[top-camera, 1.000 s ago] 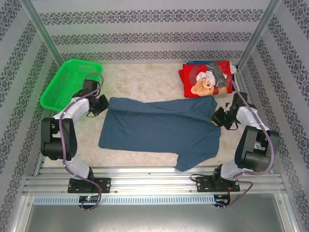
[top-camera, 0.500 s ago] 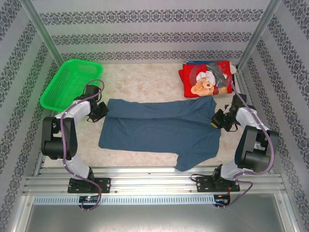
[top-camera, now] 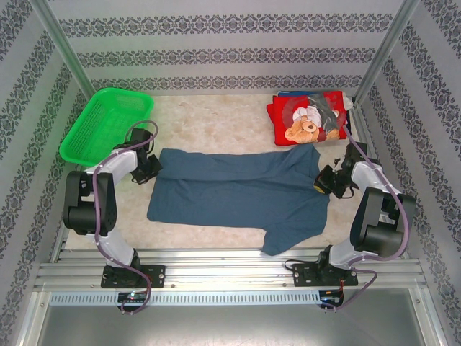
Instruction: Fold and stack the t-shirts
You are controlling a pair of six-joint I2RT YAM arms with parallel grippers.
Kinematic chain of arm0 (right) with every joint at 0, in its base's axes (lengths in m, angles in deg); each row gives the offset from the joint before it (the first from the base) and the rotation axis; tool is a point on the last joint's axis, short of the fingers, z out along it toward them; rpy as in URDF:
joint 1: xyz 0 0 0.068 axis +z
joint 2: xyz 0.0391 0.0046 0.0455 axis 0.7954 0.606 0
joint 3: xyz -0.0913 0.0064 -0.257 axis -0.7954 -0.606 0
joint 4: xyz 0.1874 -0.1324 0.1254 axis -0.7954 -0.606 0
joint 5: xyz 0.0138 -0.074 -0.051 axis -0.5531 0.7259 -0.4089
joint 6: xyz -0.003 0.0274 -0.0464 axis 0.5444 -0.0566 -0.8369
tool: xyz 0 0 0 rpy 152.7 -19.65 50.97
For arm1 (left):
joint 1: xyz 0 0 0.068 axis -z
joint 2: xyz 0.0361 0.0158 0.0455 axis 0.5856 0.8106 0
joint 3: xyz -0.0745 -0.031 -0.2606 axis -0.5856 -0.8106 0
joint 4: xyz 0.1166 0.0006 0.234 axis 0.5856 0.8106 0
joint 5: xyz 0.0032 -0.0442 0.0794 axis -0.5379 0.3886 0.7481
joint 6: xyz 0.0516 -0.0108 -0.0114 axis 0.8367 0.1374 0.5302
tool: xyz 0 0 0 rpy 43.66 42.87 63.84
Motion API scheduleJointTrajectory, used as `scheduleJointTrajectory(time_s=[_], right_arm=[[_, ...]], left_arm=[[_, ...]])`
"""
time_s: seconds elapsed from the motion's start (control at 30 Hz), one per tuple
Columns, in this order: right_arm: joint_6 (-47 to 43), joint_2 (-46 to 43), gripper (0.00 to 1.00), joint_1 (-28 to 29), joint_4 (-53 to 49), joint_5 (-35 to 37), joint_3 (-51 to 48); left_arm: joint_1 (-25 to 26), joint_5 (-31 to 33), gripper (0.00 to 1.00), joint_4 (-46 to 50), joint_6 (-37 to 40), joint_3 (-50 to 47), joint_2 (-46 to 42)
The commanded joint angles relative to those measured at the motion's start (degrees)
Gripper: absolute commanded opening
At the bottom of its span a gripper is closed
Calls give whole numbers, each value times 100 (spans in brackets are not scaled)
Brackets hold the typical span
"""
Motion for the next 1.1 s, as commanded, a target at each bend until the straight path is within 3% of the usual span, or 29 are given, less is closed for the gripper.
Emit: scheduleJointTrajectory(time_s=[0.0,0.13,0.23,0.3,0.37,0.5,0.63,0.67,0.77,1.07], right_arm=[[-133,-11,0,-34,-34,243,-64],[-175,43,0,-34,-65,212,-45],[-173,91,0,-34,-73,205,-47],[-162,81,11,-34,-141,186,-8],[-178,-46,27,-34,-238,176,36],[-200,-589,49,-39,-500,289,141],[-232,-907,66,-34,-716,400,323],[-226,-942,70,-32,-717,443,369],[-315,-818,77,-34,-661,425,546],[-449,-162,78,-34,-422,295,873]], left_arm=[[5,365,0,247,-116,125,227],[49,175,0,-29,-85,87,165],[64,17,21,-107,-82,110,101],[80,139,40,171,-106,260,3],[115,454,44,424,-126,391,-274],[216,801,53,819,-51,879,-766],[383,587,64,659,63,1274,-658],[392,445,73,569,55,1337,-515],[442,139,74,319,70,1539,8],[530,8,71,198,214,2241,1399]])
